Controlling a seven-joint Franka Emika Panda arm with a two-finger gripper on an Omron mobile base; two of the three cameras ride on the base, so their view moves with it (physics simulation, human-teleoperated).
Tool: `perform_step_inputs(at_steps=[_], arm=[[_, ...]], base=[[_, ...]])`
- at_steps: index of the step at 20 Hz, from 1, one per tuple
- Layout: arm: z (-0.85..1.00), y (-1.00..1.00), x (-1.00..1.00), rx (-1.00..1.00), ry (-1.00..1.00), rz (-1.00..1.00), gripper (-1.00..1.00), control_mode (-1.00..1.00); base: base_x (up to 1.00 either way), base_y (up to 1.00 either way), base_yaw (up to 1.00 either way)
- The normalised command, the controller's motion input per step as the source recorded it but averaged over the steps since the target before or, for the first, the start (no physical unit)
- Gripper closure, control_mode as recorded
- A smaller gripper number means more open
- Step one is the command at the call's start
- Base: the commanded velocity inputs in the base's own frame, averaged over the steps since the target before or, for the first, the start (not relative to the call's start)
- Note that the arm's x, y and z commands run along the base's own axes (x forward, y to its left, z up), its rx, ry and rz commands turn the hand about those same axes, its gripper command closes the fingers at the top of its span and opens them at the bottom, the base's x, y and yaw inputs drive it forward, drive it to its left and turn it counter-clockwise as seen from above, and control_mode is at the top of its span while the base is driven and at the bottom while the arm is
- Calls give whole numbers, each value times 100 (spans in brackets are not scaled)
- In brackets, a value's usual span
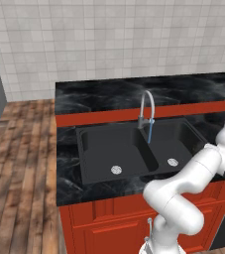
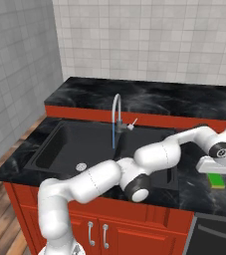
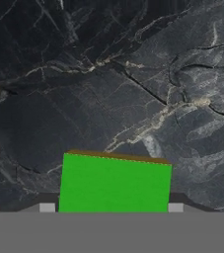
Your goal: Soak the sponge with water for a few seconds and then drop it inside the sink.
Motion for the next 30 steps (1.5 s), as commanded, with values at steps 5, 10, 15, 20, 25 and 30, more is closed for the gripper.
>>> perform_step_inputs(at_steps=[5, 10, 15, 20, 25, 30], arm=[[66, 28, 0, 0, 0, 0, 100, -100], [30, 25, -49, 0, -5, 1, 100, -100], [12, 57, -77, 0, -18, 2, 100, -100], [25, 73, -78, 0, -22, 4, 100, -100], [36, 89, -62, 0, -20, 8, 100, -100], [35, 95, -50, 0, -20, 10, 100, -100]], base=[[0, 0, 0], [0, 0, 0], [0, 0, 0], [0, 0, 0], [0, 0, 0], [0, 0, 0]])
